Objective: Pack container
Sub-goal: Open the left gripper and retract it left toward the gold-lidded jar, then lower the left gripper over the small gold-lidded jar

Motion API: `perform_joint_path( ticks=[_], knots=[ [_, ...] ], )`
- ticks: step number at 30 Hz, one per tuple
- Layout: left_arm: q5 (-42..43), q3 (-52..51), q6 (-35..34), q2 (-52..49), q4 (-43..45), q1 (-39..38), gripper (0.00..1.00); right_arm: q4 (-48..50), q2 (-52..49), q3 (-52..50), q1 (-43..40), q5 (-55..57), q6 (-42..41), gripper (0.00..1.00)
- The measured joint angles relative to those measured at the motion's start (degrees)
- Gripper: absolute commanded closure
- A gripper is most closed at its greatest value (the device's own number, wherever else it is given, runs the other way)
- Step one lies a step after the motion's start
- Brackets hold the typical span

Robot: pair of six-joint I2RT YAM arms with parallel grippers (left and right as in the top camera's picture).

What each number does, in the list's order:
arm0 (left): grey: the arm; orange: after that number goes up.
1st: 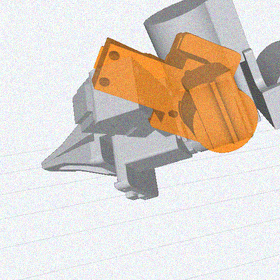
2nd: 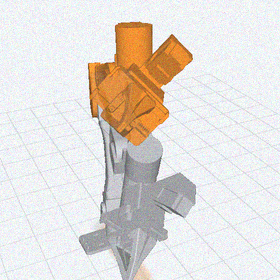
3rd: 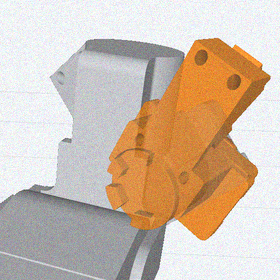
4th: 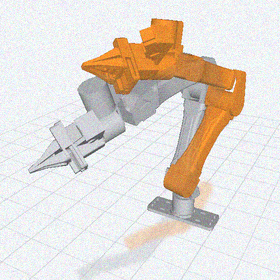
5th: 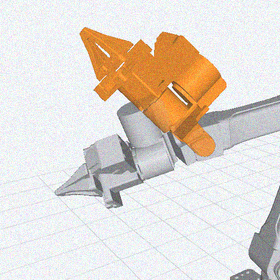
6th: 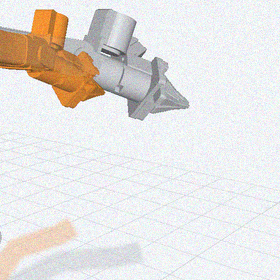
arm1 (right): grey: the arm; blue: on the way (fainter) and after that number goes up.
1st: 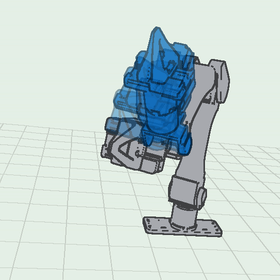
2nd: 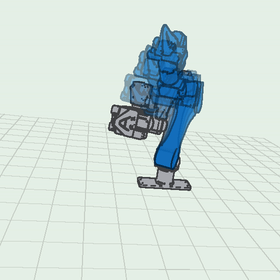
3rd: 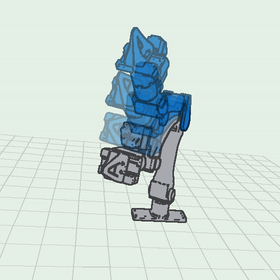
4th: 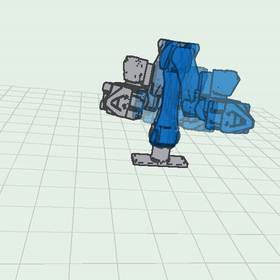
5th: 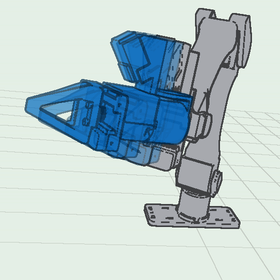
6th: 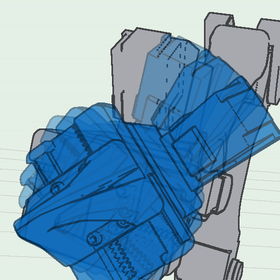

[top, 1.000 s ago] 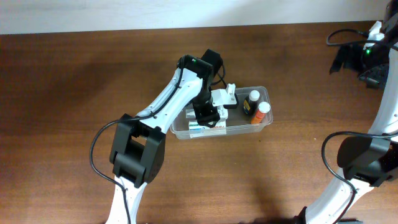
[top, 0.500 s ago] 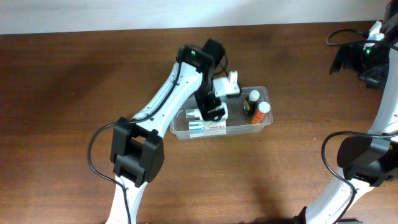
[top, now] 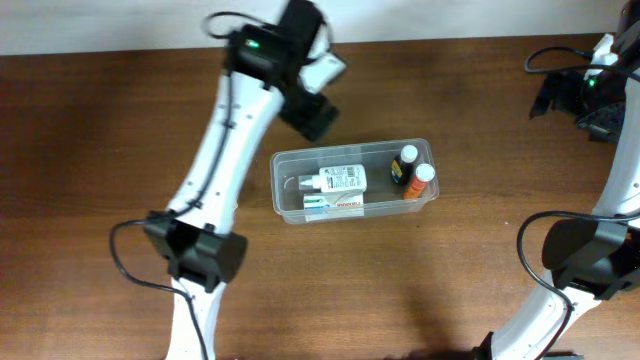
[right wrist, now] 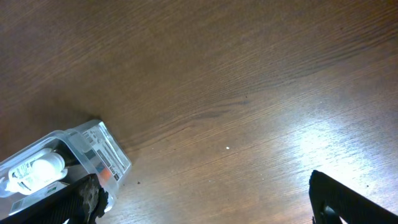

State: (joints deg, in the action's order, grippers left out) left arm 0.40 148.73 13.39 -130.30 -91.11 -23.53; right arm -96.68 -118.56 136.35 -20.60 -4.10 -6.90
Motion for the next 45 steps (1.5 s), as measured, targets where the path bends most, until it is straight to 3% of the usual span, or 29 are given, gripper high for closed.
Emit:
perform_joint_path(
  ticks=[8,17,27,38,45],
  knots=[
    [-3.26,0.0,-12.57,0.0,-5.33,14.82,0.01,0.0,0.0,0.0,0.0,0.0,0.02,0.02],
    [0.81,-5.97,-16.09,0.0,-5.38,25.83,0.01,0.0,0.0,0.0,0.0,0.0,0.02,0.02],
    [3.32,-22.27,-16.26,0.0,-3.98,25.31,0.01,0.0,0.0,0.0,0.0,0.02,0.07,0.02],
    [3.72,-28.87,-16.24,0.0,-5.14,23.04,0.01,0.0,0.0,0.0,0.0,0.0,0.02,0.02],
    [3.76,-32.96,-16.24,0.0,0.2,19.93,0.01,0.0,0.0,0.0,0.0,0.02,0.0,0.02]
  ],
)
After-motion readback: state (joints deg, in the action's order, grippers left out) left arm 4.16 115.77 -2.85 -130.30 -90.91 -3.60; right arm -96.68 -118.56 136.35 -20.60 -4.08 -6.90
